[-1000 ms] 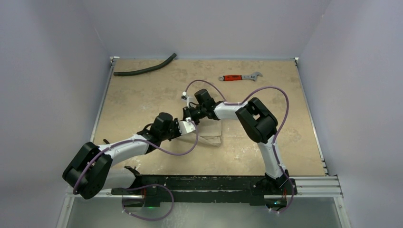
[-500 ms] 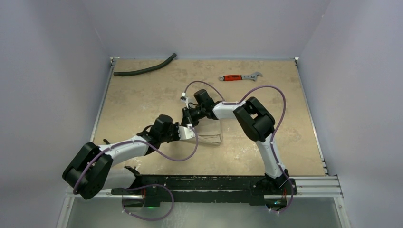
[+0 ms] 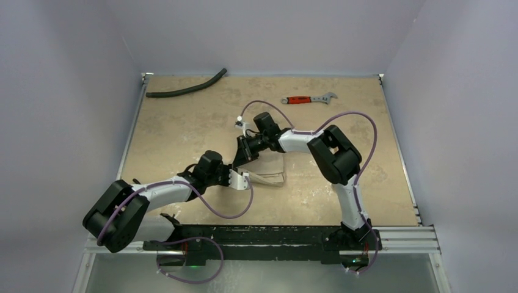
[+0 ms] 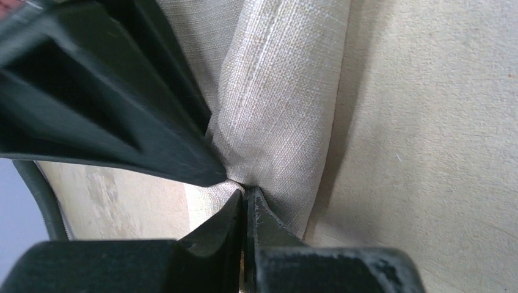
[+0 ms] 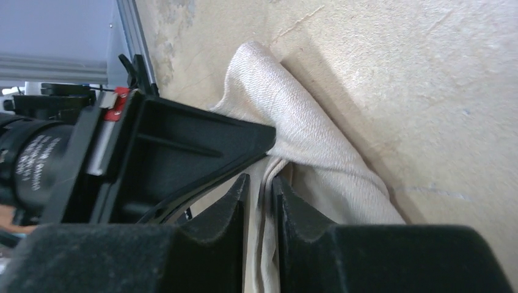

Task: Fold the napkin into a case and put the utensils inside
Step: Stuff the top corner of the smaller-rectangle-folded napkin into the folded napkin, then smooth out the smaller rectangle-folded napkin at the center of the board.

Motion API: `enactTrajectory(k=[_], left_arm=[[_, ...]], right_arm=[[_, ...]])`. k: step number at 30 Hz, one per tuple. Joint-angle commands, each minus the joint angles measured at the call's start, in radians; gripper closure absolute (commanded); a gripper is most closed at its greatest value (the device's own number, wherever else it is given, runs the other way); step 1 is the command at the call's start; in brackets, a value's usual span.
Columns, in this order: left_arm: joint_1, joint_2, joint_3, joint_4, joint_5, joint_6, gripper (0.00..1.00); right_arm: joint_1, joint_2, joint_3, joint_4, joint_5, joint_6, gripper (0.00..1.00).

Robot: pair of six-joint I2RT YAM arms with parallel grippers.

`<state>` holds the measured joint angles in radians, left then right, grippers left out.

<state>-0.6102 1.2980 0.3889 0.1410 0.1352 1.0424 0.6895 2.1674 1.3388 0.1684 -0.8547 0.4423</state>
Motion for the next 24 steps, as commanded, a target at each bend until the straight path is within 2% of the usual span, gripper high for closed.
enactTrajectory(k=[1,3,4,6,11,15,21,24], left_arm=[[-0.001,0.041,-0.009,-0.179,0.053,0.07,1.0],[-0.002,0.043,-0.007,-0.19,0.057,0.081,1.0],[-0.003,0.043,-0.008,-0.2,0.059,0.093,1.0],[-0.003,0.041,-0.014,-0.208,0.059,0.116,1.0],[-0.003,0.041,-0.015,-0.209,0.055,0.119,1.0],[-0.003,0.037,-0.019,-0.21,0.041,0.109,1.0],[0.001,0.032,-0.025,-0.212,0.006,0.088,1.0],[0.002,0.026,-0.032,-0.227,0.003,0.076,1.0]], right_arm=[[-0.049,-0.115,-0.031,-0.063,0.027,-0.075,0.74],[-0.065,-0.154,-0.065,-0.073,0.036,-0.092,0.58],[-0.074,-0.169,-0.074,-0.091,0.052,-0.11,0.55],[-0.09,-0.199,-0.081,-0.132,0.089,-0.148,0.55],[-0.136,-0.188,-0.059,-0.22,0.205,-0.239,0.75],[-0.164,-0.169,-0.111,-0.187,0.238,-0.225,0.98],[-0.167,-0.247,-0.286,-0.067,0.336,-0.162,1.0],[-0.159,-0.356,-0.332,-0.023,0.444,-0.179,0.98]])
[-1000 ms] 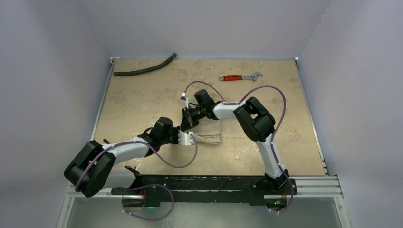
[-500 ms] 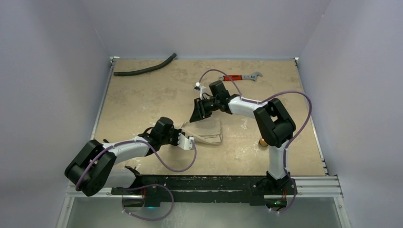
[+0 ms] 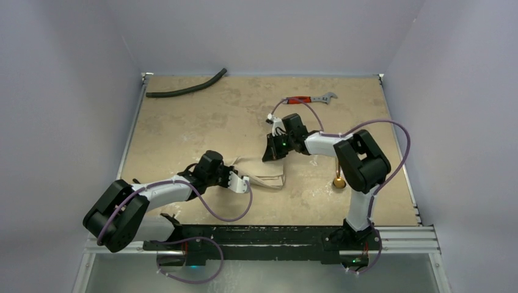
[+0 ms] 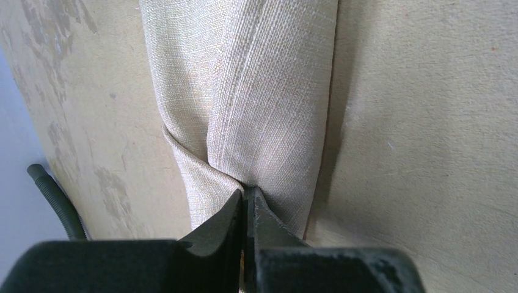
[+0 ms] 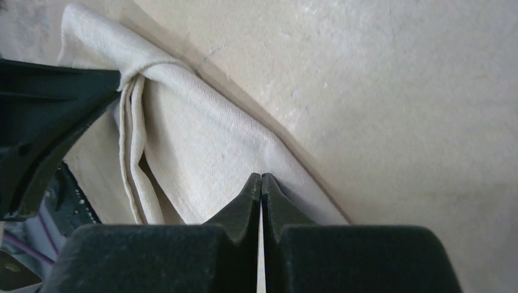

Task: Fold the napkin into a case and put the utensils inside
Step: Smooth out the smaller rectangle-folded napkin at the center of the board.

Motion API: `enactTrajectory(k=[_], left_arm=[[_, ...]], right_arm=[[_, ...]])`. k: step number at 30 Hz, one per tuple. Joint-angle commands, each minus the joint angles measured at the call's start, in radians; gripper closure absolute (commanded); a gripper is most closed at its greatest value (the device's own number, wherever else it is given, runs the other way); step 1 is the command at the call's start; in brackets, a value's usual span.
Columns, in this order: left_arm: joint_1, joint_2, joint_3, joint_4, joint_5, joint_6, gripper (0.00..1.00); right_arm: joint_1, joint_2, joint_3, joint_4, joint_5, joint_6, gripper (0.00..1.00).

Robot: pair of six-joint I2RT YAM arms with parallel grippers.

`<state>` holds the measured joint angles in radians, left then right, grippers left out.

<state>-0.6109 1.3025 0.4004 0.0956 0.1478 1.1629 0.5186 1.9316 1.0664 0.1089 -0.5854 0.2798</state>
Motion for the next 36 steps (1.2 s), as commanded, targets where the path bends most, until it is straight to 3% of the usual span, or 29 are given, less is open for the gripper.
enactTrajectory(k=[1,2,6,10,12,13,14,15,16,17,18,19,22,25,32,36], left_arm=[[0.003,0.017,-0.044,-0.183,-0.012,-0.049,1.0],[0.006,0.017,-0.044,-0.185,-0.013,-0.051,1.0],[0.007,0.022,-0.041,-0.199,-0.024,-0.047,1.0],[0.042,0.043,-0.016,-0.203,-0.016,-0.058,1.0],[0.048,0.032,-0.002,-0.215,-0.007,-0.071,1.0],[0.049,0.029,0.002,-0.225,-0.004,-0.077,1.0],[0.049,0.029,0.006,-0.233,-0.001,-0.091,1.0],[0.05,0.032,0.01,-0.245,0.001,-0.103,1.0],[0.05,0.037,0.016,-0.257,0.003,-0.112,1.0],[0.05,0.04,0.023,-0.265,0.006,-0.122,1.0],[0.05,0.044,0.026,-0.268,0.008,-0.137,1.0],[0.051,0.057,0.033,-0.267,0.008,-0.149,1.0],[0.064,0.109,0.071,-0.286,0.004,-0.178,1.0],[0.109,0.166,0.129,-0.33,0.007,-0.196,1.0],[0.202,0.251,0.208,-0.367,0.014,-0.235,1.0],[0.203,0.267,0.218,-0.364,0.018,-0.265,1.0]], right_arm=[[0.015,-0.171,-0.067,0.043,0.24,-0.035,0.89],[0.017,-0.217,-0.075,0.054,0.291,-0.056,0.85],[0.017,-0.417,-0.092,0.09,0.452,-0.14,0.86],[-0.029,-0.487,-0.108,0.133,0.561,-0.063,0.57],[-0.076,-0.453,-0.036,0.069,0.519,-0.058,0.65],[-0.077,-0.464,-0.008,0.056,0.61,-0.151,0.74],[-0.042,-0.516,-0.026,0.12,0.723,-0.241,0.77],[0.007,-0.58,-0.089,0.217,0.796,-0.35,0.74],[0.026,-0.645,-0.18,0.322,0.793,-0.436,0.63],[0.026,-0.686,-0.214,0.353,0.755,-0.459,0.24],[0.003,-0.694,-0.204,0.323,0.72,-0.458,0.04],[-0.035,-0.659,-0.16,0.219,0.624,-0.486,0.02],[-0.002,-0.597,-0.063,-0.036,0.525,-0.7,0.01],[0.067,-0.72,-0.205,-0.007,0.456,-0.859,0.01],[0.139,-0.846,-0.301,-0.199,0.185,-0.875,0.03],[0.23,-0.801,-0.336,-0.181,0.174,-0.883,0.03]])
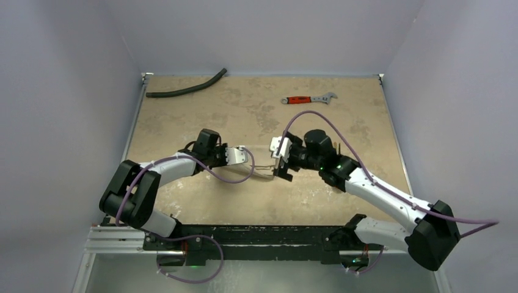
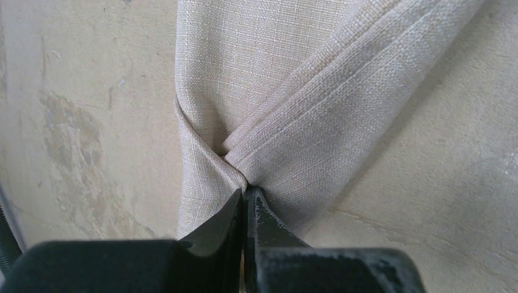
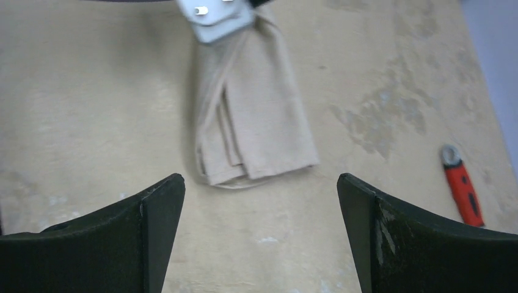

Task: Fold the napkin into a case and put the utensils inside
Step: Smooth out the smaller rectangle-folded napkin at the center of the board.

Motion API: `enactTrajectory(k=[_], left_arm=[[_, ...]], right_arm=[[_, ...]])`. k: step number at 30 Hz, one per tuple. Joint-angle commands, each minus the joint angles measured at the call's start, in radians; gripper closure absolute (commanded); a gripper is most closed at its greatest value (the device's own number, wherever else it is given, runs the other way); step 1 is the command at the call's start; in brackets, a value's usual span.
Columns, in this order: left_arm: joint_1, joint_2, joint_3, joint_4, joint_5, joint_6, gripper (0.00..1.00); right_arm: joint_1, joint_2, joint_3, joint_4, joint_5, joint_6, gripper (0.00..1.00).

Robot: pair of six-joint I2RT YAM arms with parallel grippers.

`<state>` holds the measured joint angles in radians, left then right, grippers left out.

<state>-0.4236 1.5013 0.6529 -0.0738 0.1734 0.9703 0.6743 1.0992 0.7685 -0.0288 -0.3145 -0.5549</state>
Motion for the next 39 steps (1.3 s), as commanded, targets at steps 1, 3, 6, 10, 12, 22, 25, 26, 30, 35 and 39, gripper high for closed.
enactTrajectory(k=[1,3,6,10,12,22,25,26,30,35,39], left_arm=[[0.017,0.067,-0.032,-0.194,-0.006,-0.076,1.0],[0.019,0.065,-0.033,-0.2,-0.002,-0.07,1.0],[0.023,0.062,-0.036,-0.203,-0.007,-0.06,1.0],[0.031,0.057,-0.047,-0.188,-0.006,-0.049,1.0],[0.033,0.059,-0.049,-0.18,-0.011,-0.051,1.0],[0.066,0.04,-0.057,-0.189,0.008,-0.016,1.0],[0.074,0.038,-0.057,-0.199,0.006,-0.001,1.0],[0.079,0.037,-0.057,-0.205,0.005,0.005,1.0],[0.105,0.019,-0.064,-0.237,-0.003,0.046,1.0],[0.125,-0.005,-0.077,-0.254,-0.021,0.086,1.0],[0.144,-0.015,-0.07,-0.256,-0.032,0.105,1.0]], right_arm=[[0.105,0.051,-0.052,-0.006,-0.08,-0.055,0.03],[0.166,0.12,-0.081,0.052,-0.015,-0.086,0.03],[0.189,0.207,-0.08,0.109,0.014,-0.119,0.01],[0.196,0.228,-0.134,0.259,0.125,-0.162,0.01],[0.195,0.253,-0.145,0.287,0.11,-0.161,0.01],[0.154,0.401,-0.111,0.342,0.072,-0.172,0.07],[0.152,0.456,-0.061,0.307,0.074,-0.177,0.1],[0.152,0.473,-0.045,0.301,0.077,-0.178,0.11],[0.152,0.525,0.001,0.306,0.09,-0.166,0.22],[0.15,0.564,0.05,0.303,0.097,-0.114,0.57],[0.15,0.536,0.054,0.312,0.078,-0.085,0.8]])
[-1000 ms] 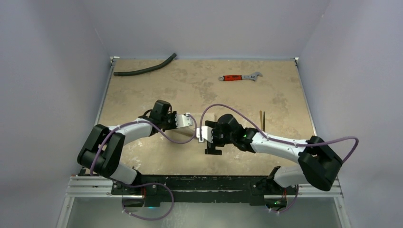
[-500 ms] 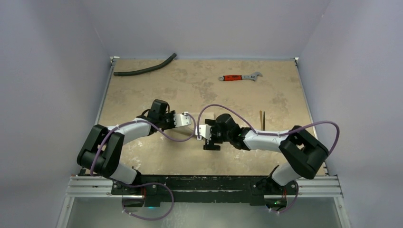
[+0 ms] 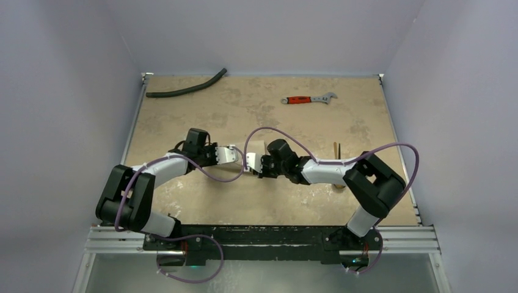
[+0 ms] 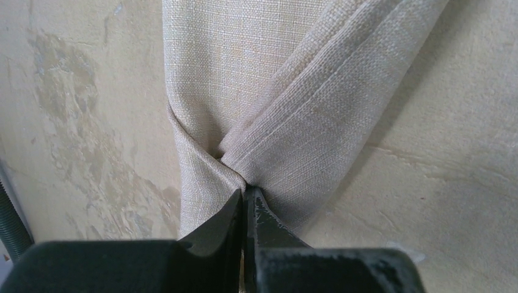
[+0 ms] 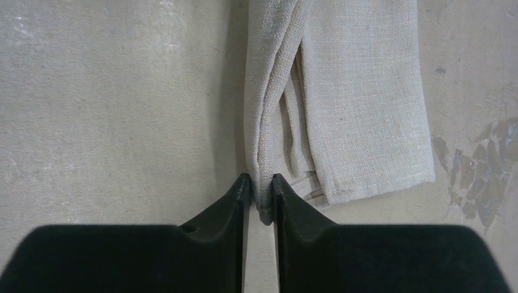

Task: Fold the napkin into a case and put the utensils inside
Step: Smooth out the smaller rectangle-folded napkin at the center of the board.

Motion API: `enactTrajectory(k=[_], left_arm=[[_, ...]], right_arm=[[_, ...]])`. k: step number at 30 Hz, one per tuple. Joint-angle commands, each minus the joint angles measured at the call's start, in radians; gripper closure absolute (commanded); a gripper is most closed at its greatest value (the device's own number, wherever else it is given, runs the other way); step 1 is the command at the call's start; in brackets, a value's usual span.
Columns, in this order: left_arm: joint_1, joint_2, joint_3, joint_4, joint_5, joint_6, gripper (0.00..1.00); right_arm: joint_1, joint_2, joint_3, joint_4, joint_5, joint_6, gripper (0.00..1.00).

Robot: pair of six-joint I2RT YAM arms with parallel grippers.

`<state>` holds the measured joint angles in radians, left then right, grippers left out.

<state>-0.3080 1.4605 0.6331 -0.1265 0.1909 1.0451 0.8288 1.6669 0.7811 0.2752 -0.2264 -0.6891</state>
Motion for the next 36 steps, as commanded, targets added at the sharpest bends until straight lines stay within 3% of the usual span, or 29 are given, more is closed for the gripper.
enactTrajectory(k=[1,7,18,25,32,36], left_arm=[[0.035,0.023,-0.046,-0.202,-0.052,0.032,1.0],[0.058,0.015,0.016,-0.231,-0.023,0.035,1.0],[0.058,0.016,0.05,-0.306,0.039,0.024,1.0],[0.058,0.007,0.095,-0.332,0.033,0.001,1.0],[0.058,-0.007,0.179,-0.438,0.065,-0.028,0.87],[0.058,-0.009,0.23,-0.504,0.104,-0.028,0.74]], right_arm=[[-0.004,-0.043,0.038,0.014,-0.016,0.062,0.84],[-0.004,-0.079,0.043,0.02,-0.079,0.109,1.0],[-0.076,-0.013,0.085,0.054,-0.151,0.231,1.0],[-0.127,0.137,0.257,-0.119,-0.281,0.265,1.0],[-0.143,0.194,0.311,-0.191,-0.339,0.27,1.0],[-0.143,0.199,0.308,-0.185,-0.349,0.28,1.0]])
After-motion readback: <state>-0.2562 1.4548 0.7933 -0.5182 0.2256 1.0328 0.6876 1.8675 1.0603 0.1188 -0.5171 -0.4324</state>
